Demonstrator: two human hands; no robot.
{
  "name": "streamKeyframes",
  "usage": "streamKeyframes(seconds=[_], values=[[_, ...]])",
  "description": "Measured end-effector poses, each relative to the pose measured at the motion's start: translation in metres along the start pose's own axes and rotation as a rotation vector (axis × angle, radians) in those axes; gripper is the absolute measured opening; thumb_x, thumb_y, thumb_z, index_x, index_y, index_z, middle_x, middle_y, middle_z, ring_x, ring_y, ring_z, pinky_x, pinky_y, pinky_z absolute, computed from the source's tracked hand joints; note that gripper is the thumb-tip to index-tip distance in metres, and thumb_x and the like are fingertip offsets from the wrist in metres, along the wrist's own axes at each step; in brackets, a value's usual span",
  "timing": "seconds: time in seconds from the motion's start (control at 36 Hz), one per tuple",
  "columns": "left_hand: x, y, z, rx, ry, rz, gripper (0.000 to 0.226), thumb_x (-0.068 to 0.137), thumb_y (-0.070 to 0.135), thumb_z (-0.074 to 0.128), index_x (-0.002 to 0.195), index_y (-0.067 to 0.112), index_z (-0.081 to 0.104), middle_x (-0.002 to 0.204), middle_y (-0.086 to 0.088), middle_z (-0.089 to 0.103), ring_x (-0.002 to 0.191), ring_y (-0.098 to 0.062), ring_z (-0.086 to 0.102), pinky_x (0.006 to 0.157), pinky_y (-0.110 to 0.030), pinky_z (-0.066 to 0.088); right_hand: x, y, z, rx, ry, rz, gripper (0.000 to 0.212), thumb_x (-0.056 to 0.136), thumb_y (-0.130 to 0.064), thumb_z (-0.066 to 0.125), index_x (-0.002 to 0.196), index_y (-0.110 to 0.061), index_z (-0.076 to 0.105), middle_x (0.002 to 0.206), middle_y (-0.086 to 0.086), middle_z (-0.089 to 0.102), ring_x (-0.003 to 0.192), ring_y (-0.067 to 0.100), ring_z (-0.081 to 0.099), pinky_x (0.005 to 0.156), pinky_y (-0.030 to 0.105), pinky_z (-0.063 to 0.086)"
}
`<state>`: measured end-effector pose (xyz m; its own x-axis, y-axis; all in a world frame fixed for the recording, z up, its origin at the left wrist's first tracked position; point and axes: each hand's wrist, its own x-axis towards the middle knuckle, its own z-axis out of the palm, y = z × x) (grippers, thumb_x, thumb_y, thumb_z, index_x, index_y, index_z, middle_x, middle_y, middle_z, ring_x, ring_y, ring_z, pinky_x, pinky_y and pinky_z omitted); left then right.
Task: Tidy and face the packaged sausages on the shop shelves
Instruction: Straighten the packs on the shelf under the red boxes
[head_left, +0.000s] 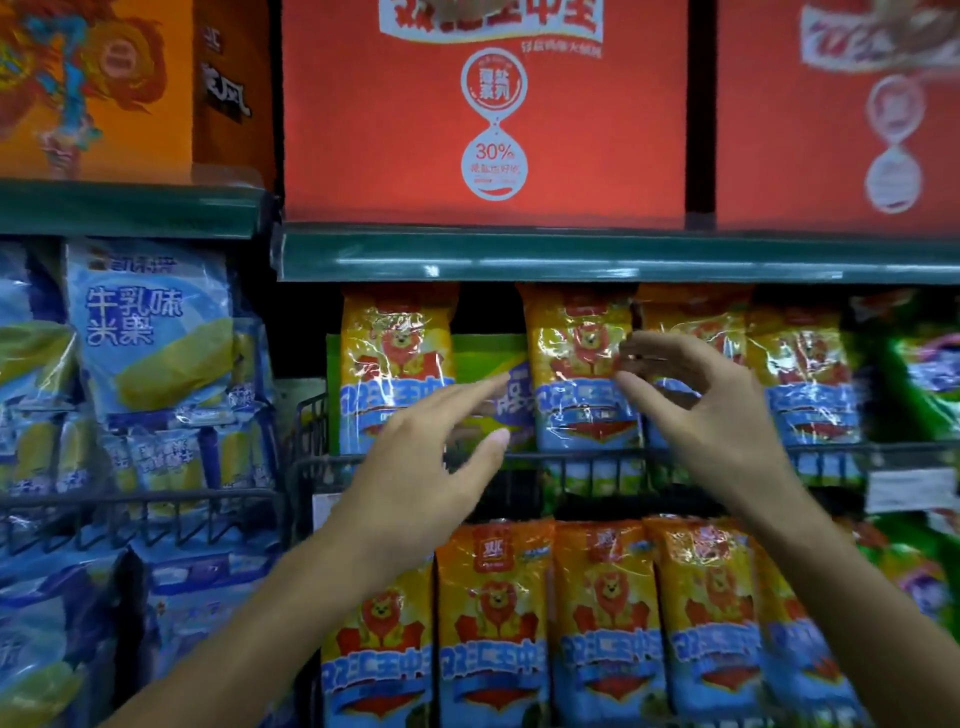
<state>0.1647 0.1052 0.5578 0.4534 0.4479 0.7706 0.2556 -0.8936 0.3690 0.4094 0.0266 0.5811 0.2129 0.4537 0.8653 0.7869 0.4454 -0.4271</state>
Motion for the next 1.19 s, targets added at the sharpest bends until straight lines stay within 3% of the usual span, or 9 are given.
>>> streamKeyframes(seconds=[0.14,0.22,0.28,0.39,0.56,0.67,0.78,0.89,1.19], values=[[0.040,0.020,0.029,-0.030,-0.166,-0.181,0.078,0.100,0.041,0.062,0.163,0.030,0.017,0.142,0.017,0.050,0.128,-0.005,0.052,0.111,-0.032,0.043,-0.004,0.015,-0.015,-0.220,-0.125,0.137,0.064,0.092,-0.036,0.073,0.148,-0.019,0.048,0.126,-0.008,0.061,0.107,0.006,0.056,0.092,0.018,0.044],[0.061,0.025,0.038,0.029,-0.280,-0.234,0.063,0.103,0.039,0.058,0.156,0.026,0.027,0.106,0.030,0.050,0.111,-0.006,0.054,0.094,-0.024,0.040,-0.004,0.011,-0.013,-0.331,-0.210,0.122,0.063,0.095,-0.041,0.068,0.149,-0.014,0.048,0.135,-0.002,0.064,0.121,0.018,0.061,0.099,0.026,0.046],[0.071,0.023,0.041,0.025,-0.319,-0.269,0.052,0.103,0.042,0.057,0.149,0.029,0.035,0.122,0.021,0.058,0.120,-0.011,0.057,0.102,-0.030,0.044,-0.001,0.008,-0.013,-0.381,-0.239,0.130,0.064,0.097,-0.044,0.065,0.148,-0.010,0.048,0.140,0.003,0.062,0.127,0.021,0.059,0.102,0.030,0.047],[0.080,0.015,0.048,-0.047,-0.289,-0.339,0.047,0.103,0.034,0.060,0.147,0.026,0.043,0.139,0.010,0.059,0.128,-0.016,0.056,0.111,-0.036,0.043,0.003,0.008,-0.016,-0.352,-0.274,0.122,0.058,0.096,-0.040,0.068,0.143,-0.008,0.054,0.134,0.004,0.065,0.121,0.021,0.061,0.099,0.029,0.049],[0.075,0.023,0.053,-0.143,-0.160,-0.301,0.051,0.103,0.014,0.060,0.149,0.008,0.039,0.094,0.020,0.054,0.091,0.000,0.058,0.078,-0.014,0.046,0.000,0.024,-0.021,-0.209,-0.174,0.095,0.064,0.093,-0.036,0.072,0.149,-0.012,0.050,0.132,-0.002,0.066,0.115,0.008,0.061,0.107,0.028,0.050],[0.076,0.022,0.059,-0.186,-0.105,-0.281,0.031,0.103,0.013,0.060,0.124,0.027,0.043,0.095,0.023,0.055,0.093,0.003,0.059,0.075,-0.007,0.045,0.000,0.021,-0.020,-0.269,-0.180,0.064,0.061,0.097,-0.044,0.063,0.147,-0.010,0.052,0.125,0.004,0.070,0.112,0.021,0.067,0.099,0.032,0.052],[0.073,0.022,0.053,-0.270,-0.011,-0.276,0.024,0.103,0.014,0.060,0.116,0.030,0.049,0.099,0.020,0.059,0.102,-0.007,0.062,0.095,-0.029,0.052,0.001,0.025,-0.011,-0.408,-0.245,0.110,0.071,0.097,-0.059,0.054,0.149,-0.012,0.046,0.078,0.005,0.066,0.073,0.022,0.062,0.066,0.042,0.052],[0.073,0.027,0.040,-0.262,0.062,-0.232,0.031,0.101,0.016,0.063,0.119,0.039,0.054,0.107,0.016,0.063,0.114,-0.019,0.066,0.100,-0.042,0.056,0.007,0.023,-0.003,-0.241,-0.227,0.116,0.059,0.100,-0.050,0.056,0.144,-0.010,0.053,0.099,0.011,0.075,0.090,0.026,0.068,0.080,0.046,0.056],[0.078,0.023,0.014,-0.077,0.059,-0.260,0.065,0.100,0.025,0.066,0.156,0.016,0.036,0.119,0.001,0.061,0.106,-0.018,0.066,0.099,-0.047,0.056,0.020,0.022,0.017,-0.131,-0.239,0.117,0.064,0.097,-0.056,0.055,0.148,-0.017,0.051,0.097,0.007,0.078,0.077,0.019,0.073,0.079,0.044,0.059]])
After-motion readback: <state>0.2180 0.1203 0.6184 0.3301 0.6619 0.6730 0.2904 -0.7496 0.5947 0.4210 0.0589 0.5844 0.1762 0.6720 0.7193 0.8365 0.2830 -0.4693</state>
